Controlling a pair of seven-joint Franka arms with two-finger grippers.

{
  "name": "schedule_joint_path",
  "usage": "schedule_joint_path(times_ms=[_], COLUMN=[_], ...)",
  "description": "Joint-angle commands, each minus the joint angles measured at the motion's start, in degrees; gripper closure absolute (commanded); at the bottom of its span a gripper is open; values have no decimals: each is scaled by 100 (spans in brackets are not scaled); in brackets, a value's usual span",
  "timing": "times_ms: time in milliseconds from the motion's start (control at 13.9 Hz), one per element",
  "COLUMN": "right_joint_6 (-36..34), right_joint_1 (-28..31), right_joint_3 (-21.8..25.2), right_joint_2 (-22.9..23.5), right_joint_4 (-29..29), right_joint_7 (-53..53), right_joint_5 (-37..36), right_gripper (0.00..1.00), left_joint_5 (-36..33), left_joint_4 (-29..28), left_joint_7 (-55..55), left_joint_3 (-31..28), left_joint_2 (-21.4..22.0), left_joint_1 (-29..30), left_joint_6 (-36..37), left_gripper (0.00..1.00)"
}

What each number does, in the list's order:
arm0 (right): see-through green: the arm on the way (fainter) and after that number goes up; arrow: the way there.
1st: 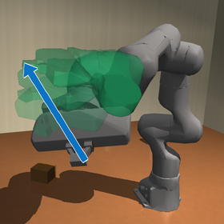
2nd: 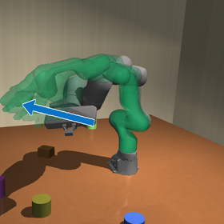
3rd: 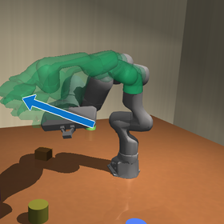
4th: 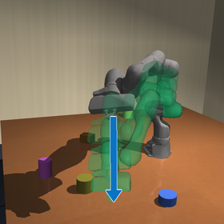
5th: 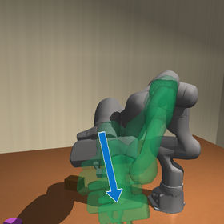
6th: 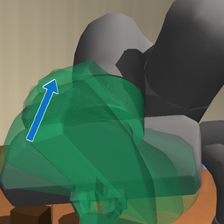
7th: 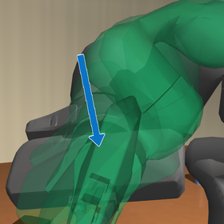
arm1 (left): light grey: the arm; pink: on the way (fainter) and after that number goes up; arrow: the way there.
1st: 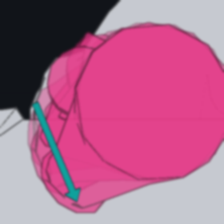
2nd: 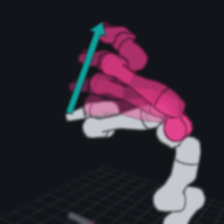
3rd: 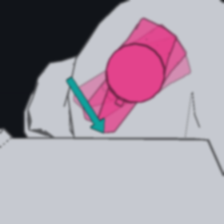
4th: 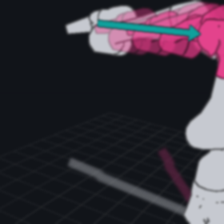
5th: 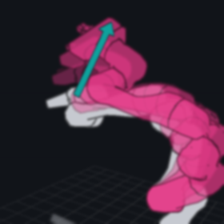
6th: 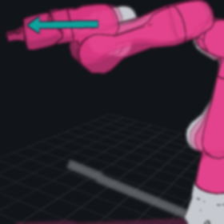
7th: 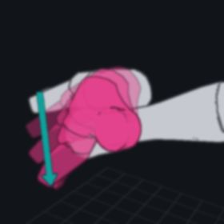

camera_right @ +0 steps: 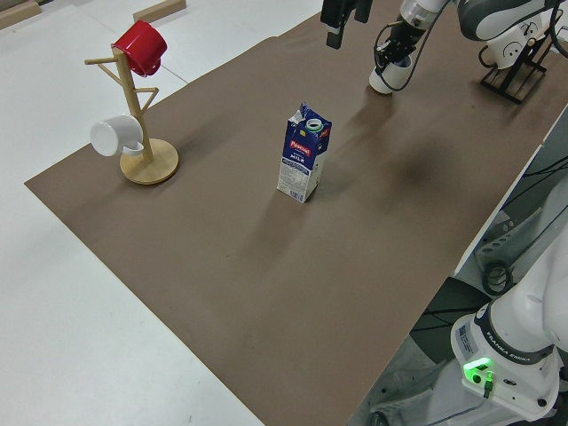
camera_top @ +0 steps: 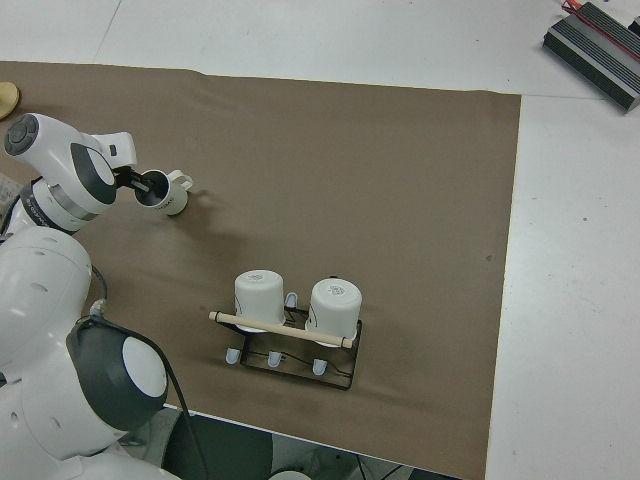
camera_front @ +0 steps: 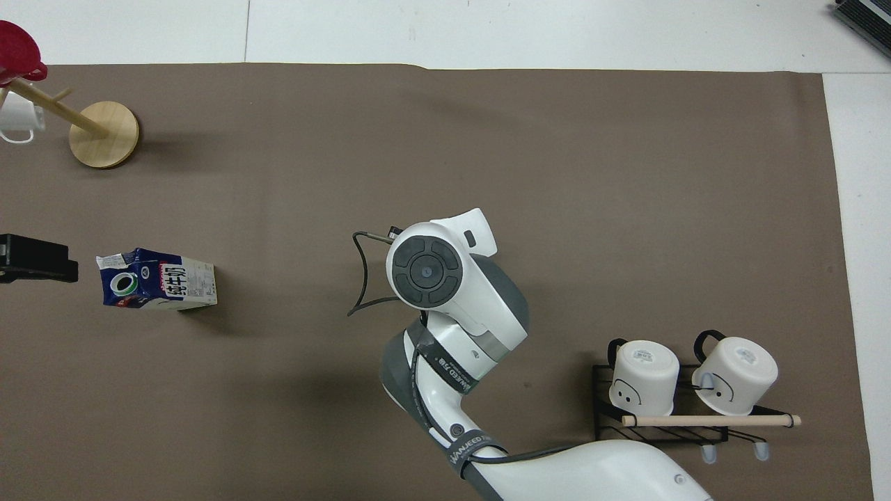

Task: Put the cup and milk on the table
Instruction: 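Carry the white mug toward the table center with the right gripper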

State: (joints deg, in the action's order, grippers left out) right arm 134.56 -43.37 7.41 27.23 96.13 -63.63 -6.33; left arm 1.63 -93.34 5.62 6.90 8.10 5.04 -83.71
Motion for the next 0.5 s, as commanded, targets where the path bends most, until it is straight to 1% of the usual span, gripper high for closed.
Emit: schedule_joint_path(times_ms=[0, 72, 144, 216, 288, 360, 432], right_joint_6=[97, 97, 97, 97, 97, 97, 97], right_joint_1=[-5, -5, -5, 4, 13, 13, 22], right_joint_3=[6, 6, 6, 6, 6, 6, 6], right_joint_2=[11, 11, 11, 11, 11, 11, 19], right_joint_4=[-7, -7, -7, -7, -16, -24, -24], right_joint_7=[-237, -237, -229, -228, -228, -228, -228], right_joint_5=[-193, -185, -185, -185, -185, -193, -193], right_gripper=[100, 100, 92, 80, 66, 56, 50], left_joint_5=[-40, -40, -40, -40, -40, -40, -40], left_joint_4=[-105, -105, -114, -105, -114, -114, -123], left_joint_7=[-44, -44, -44, -44, -44, -44, -44], left_joint_3=[48, 48, 48, 48, 48, 48, 40], left_joint_2=[104, 104, 104, 104, 104, 104, 113], left_joint_1=[94, 94, 85, 85, 85, 94, 94], left_joint_6=[-14, -5, -5, -5, -5, -5, -5], left_gripper=[0, 0, 0, 0, 0, 0, 0])
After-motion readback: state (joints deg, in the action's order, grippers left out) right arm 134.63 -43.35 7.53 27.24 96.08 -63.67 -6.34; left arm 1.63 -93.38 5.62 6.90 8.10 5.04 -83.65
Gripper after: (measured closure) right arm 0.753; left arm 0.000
